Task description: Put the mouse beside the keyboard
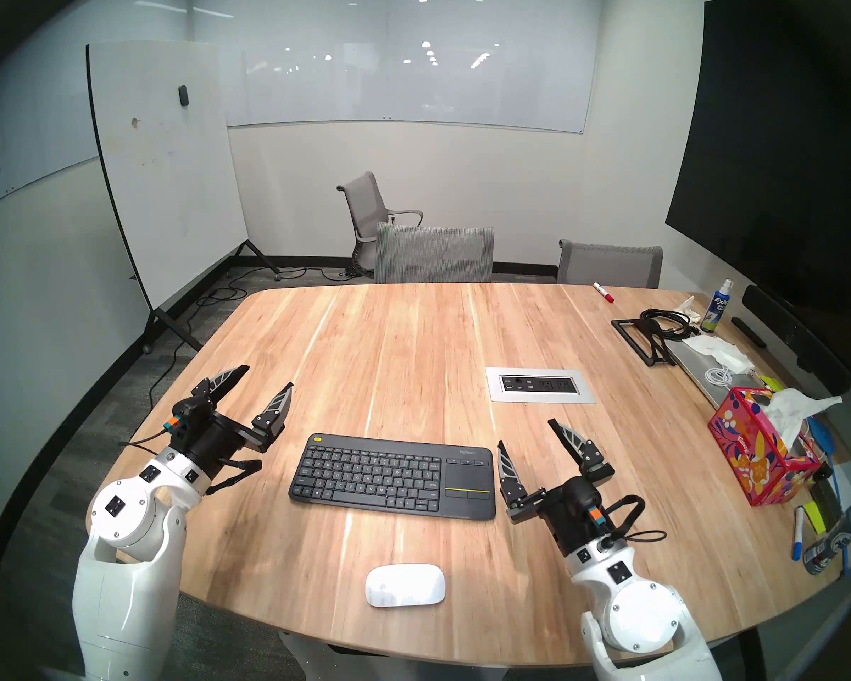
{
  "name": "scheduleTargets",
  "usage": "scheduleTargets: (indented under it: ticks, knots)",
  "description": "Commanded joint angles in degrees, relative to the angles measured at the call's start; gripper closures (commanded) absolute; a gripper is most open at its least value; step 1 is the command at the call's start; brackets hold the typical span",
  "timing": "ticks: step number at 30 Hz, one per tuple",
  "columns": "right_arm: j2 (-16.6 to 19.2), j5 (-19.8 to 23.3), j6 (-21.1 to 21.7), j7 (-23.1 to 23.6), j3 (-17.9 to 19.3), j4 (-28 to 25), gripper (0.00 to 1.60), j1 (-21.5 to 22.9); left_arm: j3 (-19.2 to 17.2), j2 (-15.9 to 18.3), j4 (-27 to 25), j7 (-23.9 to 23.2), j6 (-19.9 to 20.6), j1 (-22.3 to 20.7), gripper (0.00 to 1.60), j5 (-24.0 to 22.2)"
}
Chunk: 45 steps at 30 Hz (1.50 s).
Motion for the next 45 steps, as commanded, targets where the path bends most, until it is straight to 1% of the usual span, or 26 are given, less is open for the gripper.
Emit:
scheduleTargets:
  ticks: [1, 2, 3, 4, 5, 7, 8, 10, 12, 13, 14, 15, 16, 18, 21, 22, 23, 25, 26, 31, 32, 37, 41, 45]
  knots:
    - [5.75, 4.75, 0.37, 6.43, 2.27, -2.22, 0.0, 2.13, -0.22, -0.12, -1.51, -0.01, -0.5, -0.36, 0.0, -0.41]
    - [6.09, 6.12, 1.19, 7.5, 2.59, -2.96, 0.0, 1.63, -0.22, -0.13, -1.51, 0.0, -0.5, -0.36, 0.0, -0.4]
    - [7.12, 6.8, 0.97, 8.28, 2.66, -3.47, 0.0, 1.01, -0.21, -0.14, -1.5, 0.0, -0.5, -0.36, 0.0, -0.39]
    - [7.12, 6.8, 0.97, 8.28, 2.66, -3.47, 0.0, 1.01, -0.21, -0.14, -1.5, 0.0, -0.5, -0.36, 0.0, -0.39]
    - [8.11, 8.65, 1.4, 11.23, 3.84, -4.67, 0.0, -0.49, -0.22, -0.15, -1.52, 0.01, -0.5, -0.36, 0.0, -0.41]
    - [9.38, 10.12, 1.39, 12.99, 4.54, -5.54, 0.0, -1.78, -0.22, -0.15, -1.51, 0.02, -0.51, -0.36, 0.0, -0.43]
    - [9.54, 11.56, 2.48, 14.32, 5.27, -6.21, 0.0, -2.52, -0.21, -0.14, -1.52, 0.02, -0.51, -0.35, 0.0, -0.44]
    - [10.37, 13.84, 3.17, 16.41, 6.34, -6.87, 0.0, -3.46, -0.21, -0.13, -1.52, 0.03, -0.51, -0.35, 0.0, -0.47]
    - [11.38, 15.96, 4.49, 18.53, 7.44, -7.23, 0.0, -4.06, -0.21, -0.12, -1.53, 0.04, -0.52, -0.34, 0.0, -0.5]
    - [12.21, 16.65, 4.62, 19.26, 7.77, -7.33, 0.0, -4.33, -0.2, -0.11, -1.52, 0.05, -0.52, -0.34, 0.0, -0.51]
    - [12.21, 16.65, 4.62, 19.26, 7.77, -7.33, 0.0, -4.33, -0.2, -0.11, -1.52, 0.05, -0.52, -0.34, 0.0, -0.51]
    - [12.76, 18.1, 5.65, 21.49, 8.93, -7.45, 0.0, -4.55, -0.2, -0.09, -1.54, 0.06, -0.53, -0.32, 0.0, -0.54]
    - [13.46, 18.35, 5.25, 22.66, 9.23, -7.18, 0.0, -4.42, -0.2, -0.09, -1.54, 0.06, -0.53, -0.32, 0.0, -0.54]
    - [13.84, 19.27, 6.14, 23.88, 9.71, -6.55, 0.0, -3.99, -0.19, -0.08, -1.56, 0.07, -0.53, -0.3, 0.0, -0.55]
    - [14.42, 19.39, 7.14, 25.38, 8.99, -4.51, 0.0, -2.04, -0.19, -0.06, -1.58, 0.07, -0.53, -0.28, 0.0, -0.57]
    - [14.83, 18.52, 6.66, 25.92, 8.47, -3.65, 0.0, -1.22, -0.19, -0.05, -1.58, 0.07, -0.54, -0.28, 0.0, -0.58]
    - [14.83, 18.52, 6.66, 25.92, 8.47, -3.65, 0.0, -1.22, -0.19, -0.05, -1.58, 0.07, -0.54, -0.28, 0.0, -0.58]
    - [16.37, 17.37, 6.47, 28.28, 6.58, -2.0, 0.0, 0.51, -0.18, -0.04, -1.57, 0.08, -0.54, -0.29, 0.0, -0.59]
    - [16.54, 17.43, 6.36, 29.0, 5.92, -1.64, 0.0, 0.93, -0.18, -0.05, -1.56, 0.07, -0.54, -0.29, 0.0, -0.59]
    - [17.28, 16.3, 6.34, 31.25, 2.93, -0.78, 0.0, 2.98, -0.2, -0.05, -1.54, 0.04, -0.54, -0.31, 0.0, -0.61]
    - [17.28, 16.3, 6.34, 31.25, 2.93, -0.78, 0.0, 2.98, -0.2, -0.05, -1.54, 0.04, -0.54, -0.31, 0.0, -0.61]
    - [17.28, 15.34, 6.9, 32.71, -0.51, 0.1, 0.0, 5.3, -0.2, -0.04, -1.55, 0.03, -0.54, -0.3, 0.0, -0.62]
    - [17.57, 15.05, 7.52, 33.65, -1.6, -0.17, 0.0, 5.43, -0.2, -0.04, -1.57, 0.03, -0.54, -0.29, 0.0, -0.61]
    - [17.75, 14.71, 7.62, 34.13, -1.88, -0.74, 0.0, 4.85, -0.2, -0.04, -1.58, 0.03, -0.54, -0.28, 0.0, -0.61]
